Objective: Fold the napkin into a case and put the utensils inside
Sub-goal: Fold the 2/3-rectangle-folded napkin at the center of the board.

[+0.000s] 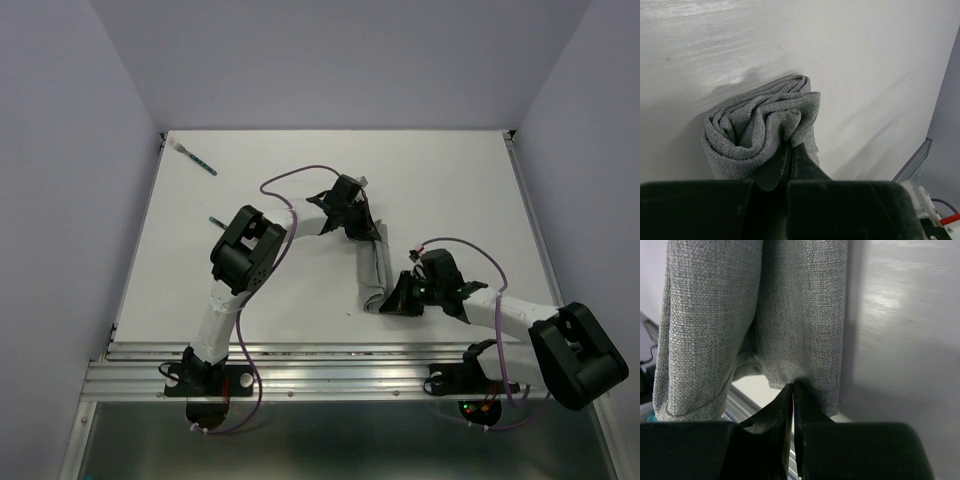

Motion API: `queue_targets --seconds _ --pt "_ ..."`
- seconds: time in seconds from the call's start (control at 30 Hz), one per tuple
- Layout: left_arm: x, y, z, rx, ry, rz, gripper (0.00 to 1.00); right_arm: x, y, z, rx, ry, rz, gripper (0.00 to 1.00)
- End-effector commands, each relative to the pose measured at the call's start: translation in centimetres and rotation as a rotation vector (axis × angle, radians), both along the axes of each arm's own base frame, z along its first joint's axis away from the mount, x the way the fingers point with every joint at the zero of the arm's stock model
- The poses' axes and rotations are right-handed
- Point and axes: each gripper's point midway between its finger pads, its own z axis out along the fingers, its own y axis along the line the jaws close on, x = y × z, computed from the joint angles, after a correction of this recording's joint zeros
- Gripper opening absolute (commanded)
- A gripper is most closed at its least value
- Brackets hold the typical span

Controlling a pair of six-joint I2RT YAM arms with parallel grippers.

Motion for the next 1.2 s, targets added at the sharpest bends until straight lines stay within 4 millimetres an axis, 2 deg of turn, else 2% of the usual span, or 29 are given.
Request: queue_targets --seconds 0.0,0.07,0.23,0.37,0.5,0.57,0.6,0.63,0.67,0.7,0.73,0.8,1.0,1.1,1.17 --pt "-0.9 1.7 -1.2 0.083 0.021 0.016 0.0 -0.2 -1.4 -2.8 -0.132 0.02 0.018 0.09" --pt "-0.9 1.7 -1.2 0.081 0.021 0.015 0.0 0.1 -1.8 -2.9 -0.168 0.023 0.016 0.08" --pt "-0.9 1.7 -1.0 0.079 0.015 0.015 0.0 2.0 -0.9 1.0 -0.122 -0.091 -0.002 0.08" --pt "-0.9 1.7 -0.6 0.078 0.009 0.014 0.0 4.5 -2.1 3.2 -0.181 -0.173 -0.118 0.1" --pt "-0.9 1.8 -0.3 0.08 0.0 0.011 0.0 6.5 -3.7 3.5 -0.264 -0.212 -0.197 0.19" --pt "-1.0 1.9 -0.3 0.085 -0.003 0.01 0.0 7.7 -3.6 3.4 -0.285 -0.199 -0.201 0.21" --pt "-0.9 2.0 -0.3 0.085 -0.004 0.011 0.0 8.5 -3.2 4.0 -0.284 -0.212 -0.196 0.24" --pt "-1.0 2.0 -0.2 0.085 -0.002 0.01 0.0 8.8 -3.1 3.2 -0.304 -0.19 -0.187 0.27" --pt "-1.1 2.0 -0.1 0.085 -0.004 0.009 0.0 9.2 -2.9 3.7 -0.298 -0.206 -0.187 0.29" --pt "-1.1 1.9 -0.1 0.085 -0.006 0.009 0.0 9.4 -2.9 2.9 -0.317 -0.188 -0.176 0.35" --pt "-1.1 2.0 0.0 0.086 -0.006 0.011 0.0 9.9 -2.7 3.2 -0.319 -0.193 -0.176 0.38" --pt "-1.1 2.0 0.1 0.085 -0.007 0.01 0.0 10.2 -2.7 2.2 -0.345 -0.176 -0.168 0.42" --pt "-1.0 1.8 0.6 0.078 -0.018 0.01 0.0 10.8 -3.2 0.7 -0.392 -0.162 -0.176 0.4" --pt "-0.9 1.8 0.9 0.073 -0.02 0.016 0.0 10.5 -2.8 -0.1 -0.38 -0.148 -0.16 0.35" --pt "-0.9 1.6 1.2 0.067 -0.022 0.018 0.0 10.4 -2.3 -0.6 -0.358 -0.143 -0.136 0.29"
